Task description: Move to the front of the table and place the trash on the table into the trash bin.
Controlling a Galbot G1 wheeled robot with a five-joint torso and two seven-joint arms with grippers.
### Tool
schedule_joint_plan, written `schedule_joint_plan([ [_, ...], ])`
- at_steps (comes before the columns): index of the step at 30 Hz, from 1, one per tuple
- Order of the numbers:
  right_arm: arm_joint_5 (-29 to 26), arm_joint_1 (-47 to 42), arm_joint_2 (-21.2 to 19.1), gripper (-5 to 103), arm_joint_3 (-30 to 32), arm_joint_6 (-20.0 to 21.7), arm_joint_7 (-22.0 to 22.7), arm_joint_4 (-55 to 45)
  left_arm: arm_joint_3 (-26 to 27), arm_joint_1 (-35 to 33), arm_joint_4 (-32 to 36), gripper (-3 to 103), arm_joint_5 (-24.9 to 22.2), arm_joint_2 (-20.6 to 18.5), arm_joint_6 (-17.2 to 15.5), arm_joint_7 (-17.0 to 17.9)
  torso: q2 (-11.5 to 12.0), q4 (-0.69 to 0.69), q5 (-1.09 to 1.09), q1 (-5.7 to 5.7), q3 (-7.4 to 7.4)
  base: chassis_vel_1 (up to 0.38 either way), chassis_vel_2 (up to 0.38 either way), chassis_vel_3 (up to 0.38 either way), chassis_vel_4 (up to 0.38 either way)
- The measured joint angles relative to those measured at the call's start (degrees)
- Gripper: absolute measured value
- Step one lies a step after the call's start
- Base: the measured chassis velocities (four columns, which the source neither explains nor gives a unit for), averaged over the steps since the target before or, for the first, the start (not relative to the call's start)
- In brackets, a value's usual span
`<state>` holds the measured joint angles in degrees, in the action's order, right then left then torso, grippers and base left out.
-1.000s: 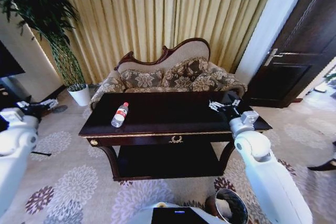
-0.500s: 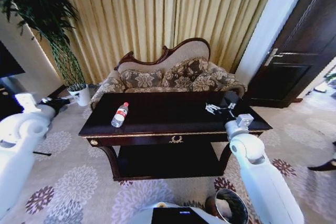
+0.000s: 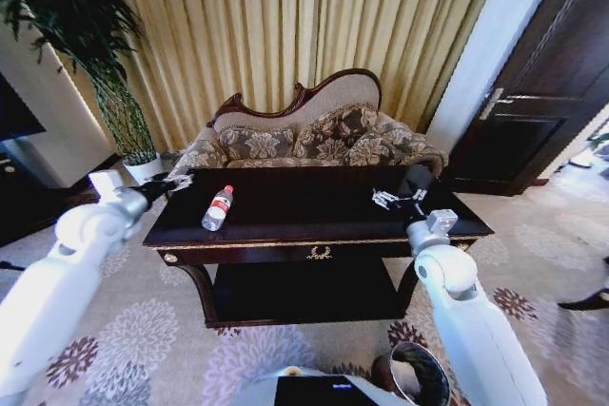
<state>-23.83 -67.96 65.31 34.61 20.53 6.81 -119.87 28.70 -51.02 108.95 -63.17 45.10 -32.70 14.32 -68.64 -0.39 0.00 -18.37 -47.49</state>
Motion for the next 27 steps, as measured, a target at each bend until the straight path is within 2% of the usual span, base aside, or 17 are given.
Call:
schedule_joint_plan([
  [1,0.0,0.0,0.0,100,0.0,0.0,0.0,0.0,0.0,0.0,0.0,100,0.0,0.0,0.0,0.0,0.0,0.0,0.0,0.0,0.0,0.0,0.0,0.0,0.0],
  [3,-0.3,0.0,-0.4,100,0.5,0.0,0.0,0.3,-1.6,-0.2,1.4,100,3.2,2.3,-1.1,2.9,0.0,0.0,0.0,0.0,0.0,0.0,0.0,0.0,0.0],
  [4,-0.3,0.0,-0.4,100,0.5,0.0,0.0,0.3,-1.6,-0.2,1.4,100,3.2,2.3,-1.1,2.9,0.0,0.0,0.0,0.0,0.0,0.0,0.0,0.0,0.0],
  [5,-0.4,0.1,-0.6,100,0.6,-0.1,0.0,0.6,-1.8,-0.9,2.2,100,4.8,2.7,-2.1,3.7,0.0,0.01,0.0,0.0,0.0,0.0,0.0,0.0,0.0],
  [6,-0.5,0.3,-0.7,100,0.6,-0.3,0.0,1.1,-1.8,-1.9,3.3,100,6.4,2.9,-4.7,5.4,0.0,0.03,0.0,0.0,0.0,0.0,0.0,0.0,0.0],
  [7,-0.5,0.5,-0.7,100,0.4,-0.6,0.0,1.6,-1.7,-2.8,4.4,100,6.0,2.9,-6.9,7.5,0.0,0.04,0.0,0.0,0.0,0.0,0.0,0.0,0.0],
  [11,-0.3,0.9,-0.3,100,-0.4,-0.8,0.0,2.4,-1.3,-4.0,5.5,100,4.9,2.4,-8.2,9.7,0.0,0.03,0.0,0.0,0.01,0.0,0.0,0.0,0.0],
  [15,0.5,1.2,0.6,100,-1.5,-1.1,0.0,3.1,-0.3,-4.6,6.0,100,2.1,1.6,-8.3,9.5,0.0,0.04,0.0,0.0,0.0,0.0,0.0,0.0,0.0],
  [18,1.2,1.0,1.3,100,-2.2,-1.4,0.0,3.5,-0.2,-3.0,4.8,100,-3.7,1.7,-7.1,7.7,0.0,0.02,0.0,0.0,0.0,0.0,0.0,0.0,0.0],
  [19,1.3,0.9,1.4,100,-2.2,-1.5,0.0,3.5,-0.3,-2.3,4.6,100,-5.7,1.8,-7.5,7.9,0.0,0.01,0.0,0.0,0.01,0.0,0.0,0.0,0.0],
  [20,1.3,0.9,1.4,100,-2.2,-1.5,0.0,3.5,-0.3,-2.3,4.6,100,-5.7,1.8,-7.5,7.9,0.0,0.01,0.0,0.0,0.01,0.0,0.0,0.0,0.0],
  [21,1.4,0.6,1.4,100,-2.2,-1.6,0.0,3.5,-0.7,-1.6,4.6,100,-8.4,1.8,-7.9,8.9,0.0,0.01,0.0,0.0,0.0,0.0,0.0,0.0,0.0],
  [23,1.5,0.4,1.4,100,-1.9,-1.8,0.0,3.6,-1.4,-1.0,4.6,100,-10.5,1.6,-8.2,10.2,0.0,0.01,0.0,0.0,0.0,0.0,0.0,0.0,0.0],
  [27,1.5,0.1,1.2,100,-1.3,-2.1,0.0,3.8,-2.6,-0.1,4.6,100,-12.4,1.3,-8.2,11.1,0.0,0.02,0.0,0.0,0.01,0.0,0.0,0.0,0.0],
])
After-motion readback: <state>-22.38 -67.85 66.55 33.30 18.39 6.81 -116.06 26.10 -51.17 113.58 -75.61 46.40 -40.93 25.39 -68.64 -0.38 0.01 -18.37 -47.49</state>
